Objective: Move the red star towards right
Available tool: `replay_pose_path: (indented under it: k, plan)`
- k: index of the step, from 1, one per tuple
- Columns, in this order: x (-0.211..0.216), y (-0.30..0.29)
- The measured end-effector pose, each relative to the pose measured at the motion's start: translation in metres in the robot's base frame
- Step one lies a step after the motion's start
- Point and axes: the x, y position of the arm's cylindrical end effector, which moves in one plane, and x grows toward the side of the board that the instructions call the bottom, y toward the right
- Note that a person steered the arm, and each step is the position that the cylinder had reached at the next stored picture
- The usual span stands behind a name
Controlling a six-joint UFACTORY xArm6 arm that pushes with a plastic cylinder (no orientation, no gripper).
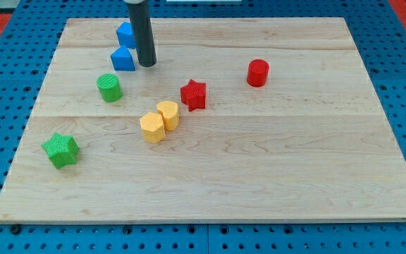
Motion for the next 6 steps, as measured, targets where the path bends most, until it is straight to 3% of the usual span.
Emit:
replay_pose_path:
  k: [2, 5, 6]
  plan:
    - [0.035, 0.144]
    - [0.045, 0.033]
    - [0.074, 0.045]
